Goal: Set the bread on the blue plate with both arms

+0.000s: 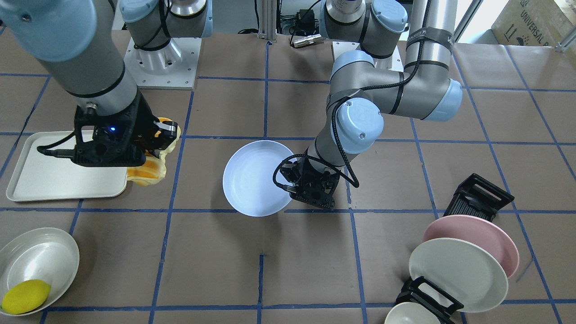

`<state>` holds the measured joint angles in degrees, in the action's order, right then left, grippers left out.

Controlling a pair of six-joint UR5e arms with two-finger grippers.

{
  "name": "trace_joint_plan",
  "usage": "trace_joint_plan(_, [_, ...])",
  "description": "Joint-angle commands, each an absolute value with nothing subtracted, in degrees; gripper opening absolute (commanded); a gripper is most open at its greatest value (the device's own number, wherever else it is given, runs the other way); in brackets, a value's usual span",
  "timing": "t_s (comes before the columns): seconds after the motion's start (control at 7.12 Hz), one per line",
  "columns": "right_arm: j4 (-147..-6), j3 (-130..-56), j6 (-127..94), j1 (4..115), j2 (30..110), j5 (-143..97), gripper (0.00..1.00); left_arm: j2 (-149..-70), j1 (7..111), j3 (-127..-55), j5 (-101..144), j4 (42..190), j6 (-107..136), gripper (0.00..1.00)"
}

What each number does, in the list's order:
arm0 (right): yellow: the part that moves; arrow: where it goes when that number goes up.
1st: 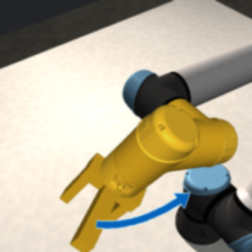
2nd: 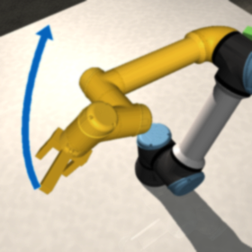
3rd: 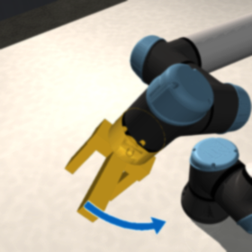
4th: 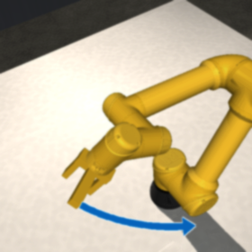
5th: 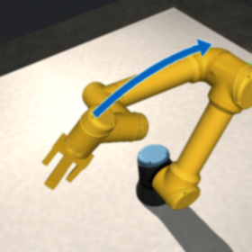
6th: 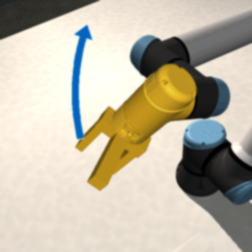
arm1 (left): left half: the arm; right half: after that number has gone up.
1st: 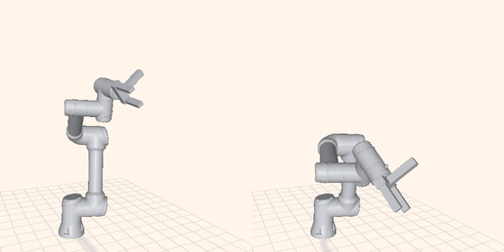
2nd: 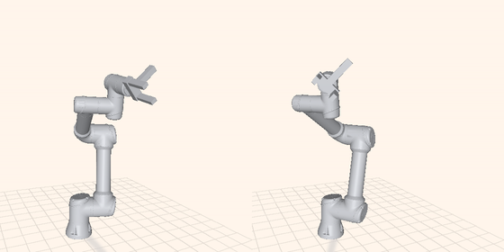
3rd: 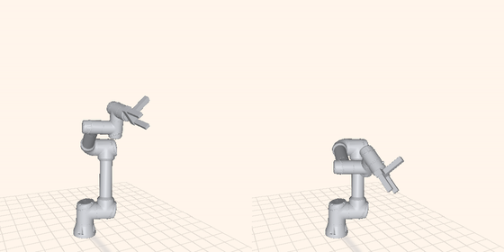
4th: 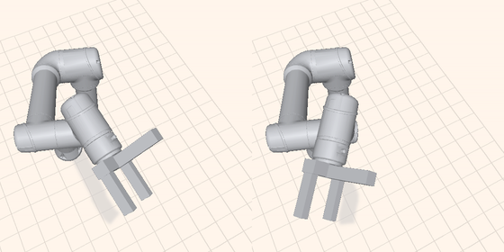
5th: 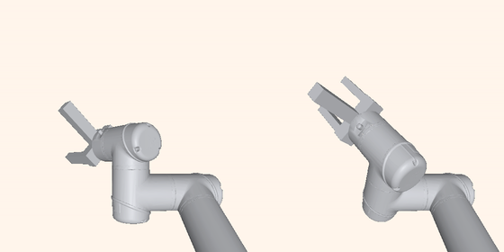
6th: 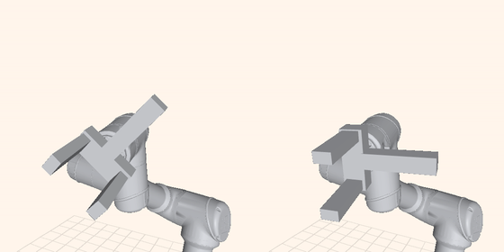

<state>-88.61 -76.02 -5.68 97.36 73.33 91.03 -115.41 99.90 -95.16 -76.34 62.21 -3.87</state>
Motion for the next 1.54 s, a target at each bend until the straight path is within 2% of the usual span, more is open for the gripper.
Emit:
trace_joint_plan(0.0, [-88.9,-76.0,-6.2,97.9,72.8,90.9,0.0,-117.3,99.5,-94.8,-76.3,59.1,-4.0,0.2])
trace_joint_plan(0.14, [-88.9,-76.1,-6.2,97.9,72.3,90.7,0.0,-117.0,99.4,-94.7,-76.6,59.1,-3.7,0.78])
trace_joint_plan(0.28, [-89.3,-76.1,-6.3,98.0,71.2,90.4,0.0,-115.9,97.8,-94.4,-76.7,58.9,-4.0,0.98])
trace_joint_plan(0.84, [-107.6,-75.9,-16.6,107.4,59.0,91.0,0.0,-103.9,88.3,-93.3,-82.5,72.7,-4.7,1.0])
trace_joint_plan(1.4, [-109.0,-76.9,-19.8,111.4,54.3,91.1,0.01,-90.6,84.4,-93.2,-89.1,88.3,-7.1,1.0])
